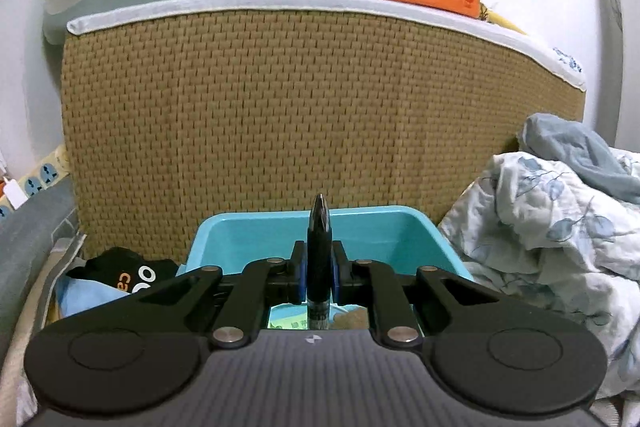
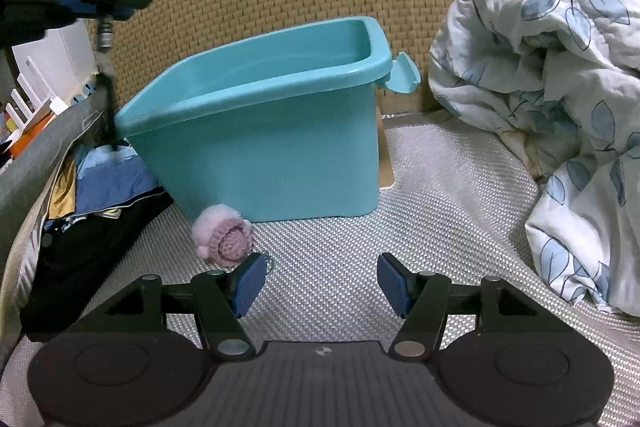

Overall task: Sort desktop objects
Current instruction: 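Lift the pen with the left gripper and carry it over the bin, then open the left gripper to drop the pen into the bin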

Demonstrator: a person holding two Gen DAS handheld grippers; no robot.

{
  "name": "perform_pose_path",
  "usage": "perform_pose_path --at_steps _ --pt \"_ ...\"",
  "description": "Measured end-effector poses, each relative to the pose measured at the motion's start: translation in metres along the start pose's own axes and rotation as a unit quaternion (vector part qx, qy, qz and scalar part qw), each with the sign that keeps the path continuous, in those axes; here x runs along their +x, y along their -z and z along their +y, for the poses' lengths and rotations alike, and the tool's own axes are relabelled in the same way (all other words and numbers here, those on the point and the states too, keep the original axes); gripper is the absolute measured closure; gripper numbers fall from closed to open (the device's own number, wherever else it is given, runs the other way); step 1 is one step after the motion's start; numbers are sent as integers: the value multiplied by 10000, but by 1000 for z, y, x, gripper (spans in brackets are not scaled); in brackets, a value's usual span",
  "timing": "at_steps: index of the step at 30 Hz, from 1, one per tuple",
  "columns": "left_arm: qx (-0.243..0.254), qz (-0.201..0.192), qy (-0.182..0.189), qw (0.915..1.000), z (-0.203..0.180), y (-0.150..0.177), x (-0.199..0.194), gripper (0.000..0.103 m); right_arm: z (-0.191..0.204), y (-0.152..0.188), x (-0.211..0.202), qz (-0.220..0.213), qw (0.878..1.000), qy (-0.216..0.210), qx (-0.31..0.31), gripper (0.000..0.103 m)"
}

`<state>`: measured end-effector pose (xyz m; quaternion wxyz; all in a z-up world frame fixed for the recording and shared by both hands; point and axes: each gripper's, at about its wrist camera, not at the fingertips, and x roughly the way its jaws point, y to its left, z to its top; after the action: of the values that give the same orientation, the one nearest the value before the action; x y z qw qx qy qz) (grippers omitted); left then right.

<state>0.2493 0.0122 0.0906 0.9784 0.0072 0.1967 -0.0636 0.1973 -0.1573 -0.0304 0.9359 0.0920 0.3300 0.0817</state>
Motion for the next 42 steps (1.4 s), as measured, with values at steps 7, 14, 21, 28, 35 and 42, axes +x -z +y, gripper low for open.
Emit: perform_pose_path --at_steps 7,14,21,28,35,42 --pt "-1 -157 80 9998 7 -12 13 90 -2 -1 5 88 9999 -37 126 37" --pt "-62 -336 23 9994 12 -29 20 90 -3 -2 6 143 9996 -116 224 37" --pt "-106 125 -44 9999 17 -6 55 90 -3 -1 10 255 9991 -166 284 37" --pt "-127 264 -60 9996 18 3 64 90 -4 -2 9 268 9987 -256 338 37" --pt "98 286 -160 9994 10 4 65 88 -4 -1 10 331 9984 -271 381 37" --pt "95 295 -217 9993 10 2 64 82 -5 -1 9 321 9984 -267 372 37"
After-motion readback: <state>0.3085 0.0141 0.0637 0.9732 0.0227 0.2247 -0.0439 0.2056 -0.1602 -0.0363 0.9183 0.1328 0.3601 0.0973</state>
